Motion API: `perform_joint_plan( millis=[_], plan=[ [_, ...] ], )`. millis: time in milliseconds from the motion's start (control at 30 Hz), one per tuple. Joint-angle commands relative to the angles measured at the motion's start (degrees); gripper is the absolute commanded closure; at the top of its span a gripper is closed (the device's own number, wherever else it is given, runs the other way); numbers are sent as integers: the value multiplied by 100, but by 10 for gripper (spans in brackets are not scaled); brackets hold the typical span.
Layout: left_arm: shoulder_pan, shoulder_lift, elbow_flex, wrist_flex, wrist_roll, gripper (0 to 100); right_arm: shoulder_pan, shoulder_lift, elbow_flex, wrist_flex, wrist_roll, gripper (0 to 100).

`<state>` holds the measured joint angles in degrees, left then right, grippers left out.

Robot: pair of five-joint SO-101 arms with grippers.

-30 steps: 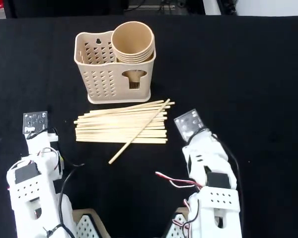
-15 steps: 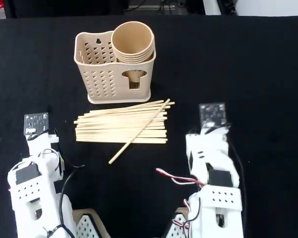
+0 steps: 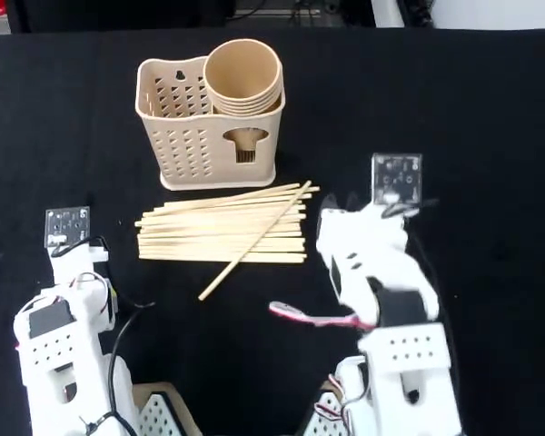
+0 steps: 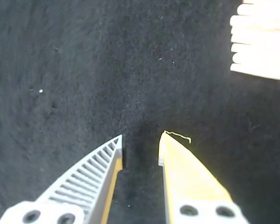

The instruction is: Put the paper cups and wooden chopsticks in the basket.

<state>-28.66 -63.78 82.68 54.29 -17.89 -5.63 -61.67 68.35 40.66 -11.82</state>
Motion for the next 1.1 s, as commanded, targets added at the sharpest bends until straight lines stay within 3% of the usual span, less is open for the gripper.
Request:
perform_joint_plan(
  millis=[0, 233, 500, 867, 1067],
  plan=[
    [-4, -70, -13, -44, -185, 862, -88, 1138, -989, 53, -545, 894],
    [-4, -70, -4, -26, -193, 862, -105, 3811, -2677, 404, -1732, 899],
    [-4, -70, -4, 132, -527, 862, -105, 6158, -4470, 1310, -2497, 897],
    [-4, -70, -4, 141, -536, 864, -149, 6905, -5393, 1495, -3437, 897],
    [-4, -70, -13, 281, -554, 865, -413, 7653, -6123, 1512, -3455, 897]
  ],
)
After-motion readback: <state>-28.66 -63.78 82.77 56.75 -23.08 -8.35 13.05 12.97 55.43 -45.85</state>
